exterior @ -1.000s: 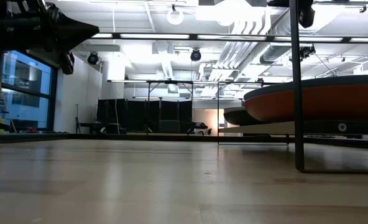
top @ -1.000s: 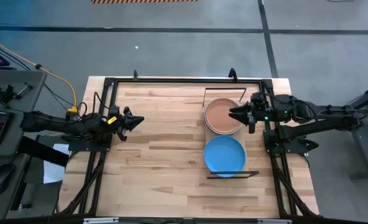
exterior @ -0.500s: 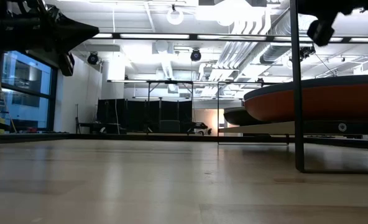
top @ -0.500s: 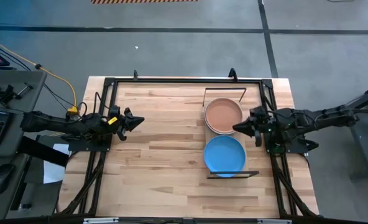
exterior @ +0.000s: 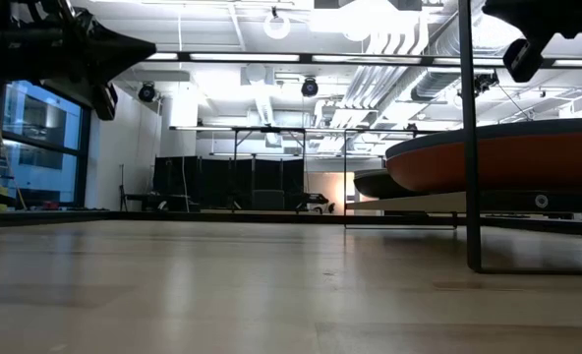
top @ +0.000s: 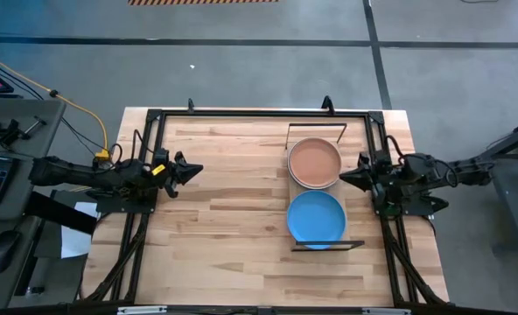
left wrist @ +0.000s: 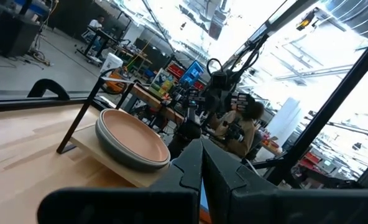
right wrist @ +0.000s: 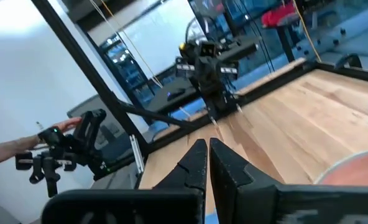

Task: Place and stack plates onto a shelf
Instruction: Return to Home Position

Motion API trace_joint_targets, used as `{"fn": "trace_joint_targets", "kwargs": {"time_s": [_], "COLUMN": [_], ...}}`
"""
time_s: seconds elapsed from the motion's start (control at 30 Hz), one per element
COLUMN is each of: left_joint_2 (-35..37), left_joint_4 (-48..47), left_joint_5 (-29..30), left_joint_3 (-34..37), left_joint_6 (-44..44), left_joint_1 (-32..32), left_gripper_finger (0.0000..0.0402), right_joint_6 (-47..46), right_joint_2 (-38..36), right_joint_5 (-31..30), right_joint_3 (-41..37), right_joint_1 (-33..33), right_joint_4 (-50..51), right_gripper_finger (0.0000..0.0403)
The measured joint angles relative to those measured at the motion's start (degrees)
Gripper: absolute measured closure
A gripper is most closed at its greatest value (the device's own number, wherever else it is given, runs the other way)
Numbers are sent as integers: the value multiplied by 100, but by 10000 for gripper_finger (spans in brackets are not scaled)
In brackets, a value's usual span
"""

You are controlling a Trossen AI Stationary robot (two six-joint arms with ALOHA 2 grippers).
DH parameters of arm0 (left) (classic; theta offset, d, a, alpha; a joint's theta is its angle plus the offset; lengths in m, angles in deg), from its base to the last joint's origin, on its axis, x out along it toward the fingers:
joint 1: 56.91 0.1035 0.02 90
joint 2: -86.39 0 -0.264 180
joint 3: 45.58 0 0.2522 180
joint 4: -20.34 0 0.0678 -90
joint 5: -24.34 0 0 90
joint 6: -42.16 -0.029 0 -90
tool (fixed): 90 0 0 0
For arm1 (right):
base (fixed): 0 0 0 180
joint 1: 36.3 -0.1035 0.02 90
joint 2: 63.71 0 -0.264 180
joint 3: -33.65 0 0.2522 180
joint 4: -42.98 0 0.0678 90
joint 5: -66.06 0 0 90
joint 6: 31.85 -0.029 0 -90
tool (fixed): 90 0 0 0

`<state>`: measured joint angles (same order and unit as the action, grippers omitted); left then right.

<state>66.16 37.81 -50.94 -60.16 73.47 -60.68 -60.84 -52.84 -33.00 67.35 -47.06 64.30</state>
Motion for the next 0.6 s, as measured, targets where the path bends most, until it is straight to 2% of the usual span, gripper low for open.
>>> {"fn": "trace_joint_targets", "kwargs": {"time_s": [0.3,0.6], "left_joint_2": [0,73], "left_joint_4": [-19,-24], "left_joint_5": [0,-1], "left_joint_3": [0,0], "left_joint_6": [0,0], "left_joint_1": [0,-4], "left_gripper_finger": [402,402], "right_joint_6": [97,180], "right_joint_2": [-96,-126], "right_joint_5": [166,181], "right_joint_3": [-898,-1419], "right_joint_1": [0,33], "right_joint_4": [-1439,-1595], "right_gripper_finger": [403,403]}}
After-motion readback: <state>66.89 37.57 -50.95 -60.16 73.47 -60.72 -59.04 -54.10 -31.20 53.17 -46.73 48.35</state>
